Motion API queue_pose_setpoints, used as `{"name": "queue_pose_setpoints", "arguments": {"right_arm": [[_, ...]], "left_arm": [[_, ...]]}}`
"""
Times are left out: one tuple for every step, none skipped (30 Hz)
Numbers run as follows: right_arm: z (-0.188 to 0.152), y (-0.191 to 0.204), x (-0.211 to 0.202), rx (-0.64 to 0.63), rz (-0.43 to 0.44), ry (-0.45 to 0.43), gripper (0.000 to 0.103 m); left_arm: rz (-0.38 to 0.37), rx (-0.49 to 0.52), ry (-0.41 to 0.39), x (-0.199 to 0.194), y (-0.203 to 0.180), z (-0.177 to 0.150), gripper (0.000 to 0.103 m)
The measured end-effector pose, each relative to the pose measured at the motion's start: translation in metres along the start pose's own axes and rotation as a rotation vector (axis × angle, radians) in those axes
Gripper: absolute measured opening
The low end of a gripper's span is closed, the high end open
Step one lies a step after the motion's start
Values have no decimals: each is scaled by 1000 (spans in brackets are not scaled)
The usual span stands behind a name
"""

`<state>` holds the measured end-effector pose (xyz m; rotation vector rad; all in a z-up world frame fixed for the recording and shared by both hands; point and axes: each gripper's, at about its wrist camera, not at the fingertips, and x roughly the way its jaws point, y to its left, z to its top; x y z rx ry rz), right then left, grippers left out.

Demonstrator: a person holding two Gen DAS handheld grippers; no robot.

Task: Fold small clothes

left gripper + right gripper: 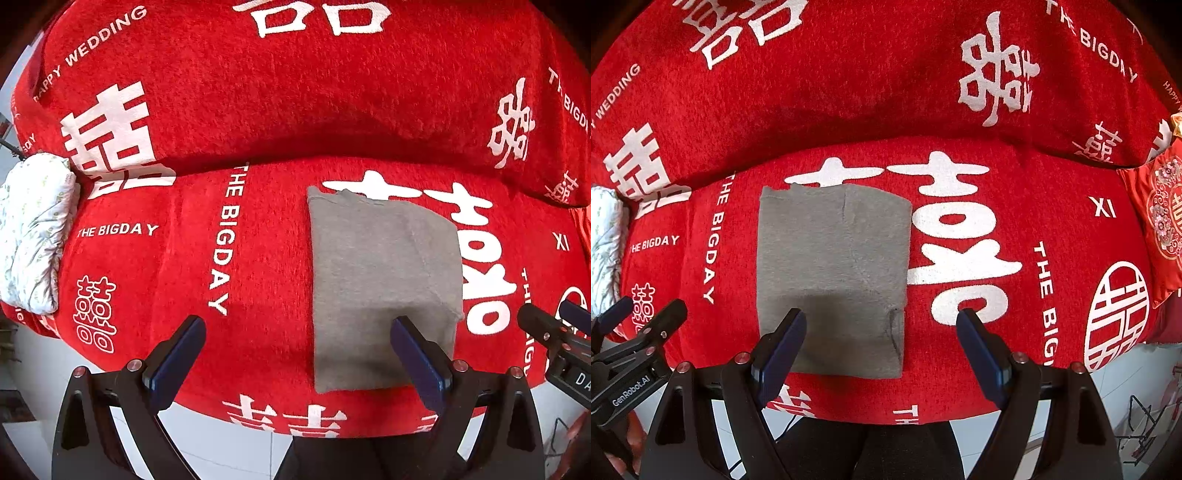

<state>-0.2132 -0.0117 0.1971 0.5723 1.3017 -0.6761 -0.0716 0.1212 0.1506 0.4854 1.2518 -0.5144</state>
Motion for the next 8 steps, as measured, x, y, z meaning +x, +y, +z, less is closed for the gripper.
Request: {"name": "queue_pose_setpoints", "arguments": {"right_arm": [[0, 0, 1, 0, 0, 2, 86], [0, 1, 1, -1, 0, 3, 86], [-1, 1, 2, -1, 0, 4, 86], [-1, 1, 2, -1, 0, 5, 86], [-1, 2, 2, -1, 0, 5, 86], [-1, 2, 2, -2, 0, 5, 86], [-1, 2, 2, -1, -1, 5, 86], [-1, 2, 2, -2, 0, 5, 86]], "left_arm": [[-4, 1, -3, 0, 0, 0, 100], [-4, 3, -4, 0, 0, 0, 100], [-2, 5, -5, 0, -1, 0, 100], [-2, 8, -4, 0, -1, 1, 100], [-1, 8, -3, 0, -1, 1, 100], [-2, 8, -3, 0, -1, 1, 100], [-3, 8, 0, 1, -1, 1, 100], [-4, 10, 0, 1, -1, 1, 100]]}}
